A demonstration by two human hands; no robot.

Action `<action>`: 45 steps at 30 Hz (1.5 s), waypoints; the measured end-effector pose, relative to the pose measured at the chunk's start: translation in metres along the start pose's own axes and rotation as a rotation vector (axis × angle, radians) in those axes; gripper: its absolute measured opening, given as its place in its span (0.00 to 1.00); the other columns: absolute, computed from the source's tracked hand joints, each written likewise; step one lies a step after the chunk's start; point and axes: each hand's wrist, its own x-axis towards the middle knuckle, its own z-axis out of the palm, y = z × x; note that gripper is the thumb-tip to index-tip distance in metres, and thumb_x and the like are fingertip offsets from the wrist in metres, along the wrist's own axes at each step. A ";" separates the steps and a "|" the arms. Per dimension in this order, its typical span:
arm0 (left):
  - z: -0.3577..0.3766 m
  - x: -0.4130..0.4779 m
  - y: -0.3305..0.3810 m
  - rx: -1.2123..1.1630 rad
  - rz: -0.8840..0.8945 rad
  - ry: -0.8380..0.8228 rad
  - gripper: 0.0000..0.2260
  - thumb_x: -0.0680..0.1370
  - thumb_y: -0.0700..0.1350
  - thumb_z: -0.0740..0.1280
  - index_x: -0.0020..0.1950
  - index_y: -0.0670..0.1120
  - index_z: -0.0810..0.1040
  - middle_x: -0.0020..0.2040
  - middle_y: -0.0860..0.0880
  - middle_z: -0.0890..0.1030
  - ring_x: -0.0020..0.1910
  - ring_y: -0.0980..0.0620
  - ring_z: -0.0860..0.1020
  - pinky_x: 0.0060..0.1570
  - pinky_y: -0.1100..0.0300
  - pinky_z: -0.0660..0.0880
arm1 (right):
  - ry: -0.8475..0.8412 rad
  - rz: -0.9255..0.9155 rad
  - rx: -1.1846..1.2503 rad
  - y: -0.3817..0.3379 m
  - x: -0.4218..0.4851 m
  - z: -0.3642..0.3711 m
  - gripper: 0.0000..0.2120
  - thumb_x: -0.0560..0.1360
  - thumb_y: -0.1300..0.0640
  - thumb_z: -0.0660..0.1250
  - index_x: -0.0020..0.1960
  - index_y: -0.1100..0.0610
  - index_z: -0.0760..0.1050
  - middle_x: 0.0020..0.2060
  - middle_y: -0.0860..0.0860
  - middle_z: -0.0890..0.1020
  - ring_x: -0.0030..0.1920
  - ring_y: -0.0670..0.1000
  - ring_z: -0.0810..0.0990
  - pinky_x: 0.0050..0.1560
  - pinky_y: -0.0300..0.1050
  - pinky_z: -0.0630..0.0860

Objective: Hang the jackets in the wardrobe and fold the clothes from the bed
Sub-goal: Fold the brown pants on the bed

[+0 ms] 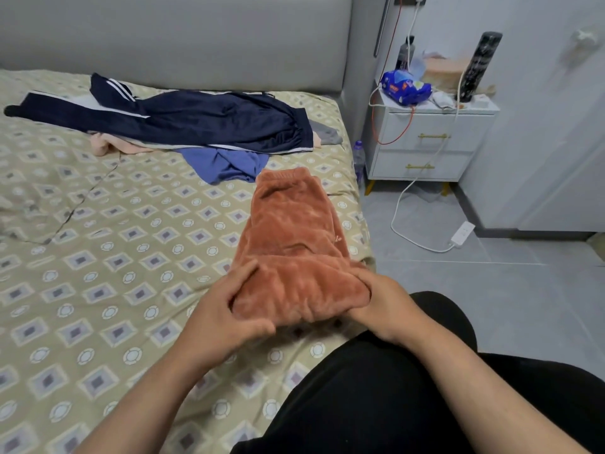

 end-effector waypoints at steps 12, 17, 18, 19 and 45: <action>-0.030 -0.005 0.039 -0.117 0.008 -0.207 0.11 0.60 0.33 0.68 0.29 0.48 0.74 0.28 0.52 0.77 0.28 0.55 0.76 0.29 0.61 0.72 | 0.008 0.034 0.140 -0.037 -0.025 -0.040 0.11 0.60 0.63 0.76 0.39 0.51 0.84 0.46 0.41 0.84 0.48 0.42 0.82 0.54 0.47 0.78; -0.046 0.003 0.038 -0.484 -0.017 -0.418 0.16 0.54 0.44 0.72 0.38 0.41 0.77 0.31 0.43 0.73 0.29 0.47 0.72 0.28 0.61 0.67 | -0.208 0.079 0.411 -0.043 -0.036 -0.064 0.24 0.55 0.55 0.74 0.50 0.63 0.81 0.40 0.60 0.84 0.41 0.52 0.82 0.44 0.47 0.78; -0.041 0.005 0.032 -0.565 -0.067 -0.433 0.20 0.54 0.45 0.74 0.43 0.38 0.79 0.33 0.43 0.75 0.30 0.47 0.75 0.29 0.61 0.69 | -0.185 0.101 0.429 -0.040 -0.035 -0.063 0.25 0.56 0.55 0.74 0.51 0.62 0.82 0.44 0.62 0.85 0.44 0.54 0.83 0.47 0.50 0.78; -0.034 0.006 0.028 -0.638 -0.135 -0.425 0.25 0.55 0.45 0.76 0.48 0.36 0.79 0.34 0.44 0.77 0.31 0.49 0.76 0.28 0.62 0.71 | -0.136 0.124 0.437 -0.036 -0.034 -0.061 0.22 0.58 0.56 0.74 0.51 0.61 0.83 0.46 0.63 0.85 0.45 0.55 0.83 0.50 0.52 0.78; 0.015 0.134 0.003 -0.897 -0.707 0.214 0.18 0.75 0.50 0.73 0.60 0.41 0.81 0.53 0.43 0.85 0.52 0.43 0.84 0.58 0.45 0.78 | -0.035 0.437 0.671 0.025 0.092 -0.003 0.30 0.61 0.50 0.82 0.61 0.54 0.79 0.52 0.49 0.86 0.54 0.50 0.85 0.62 0.52 0.78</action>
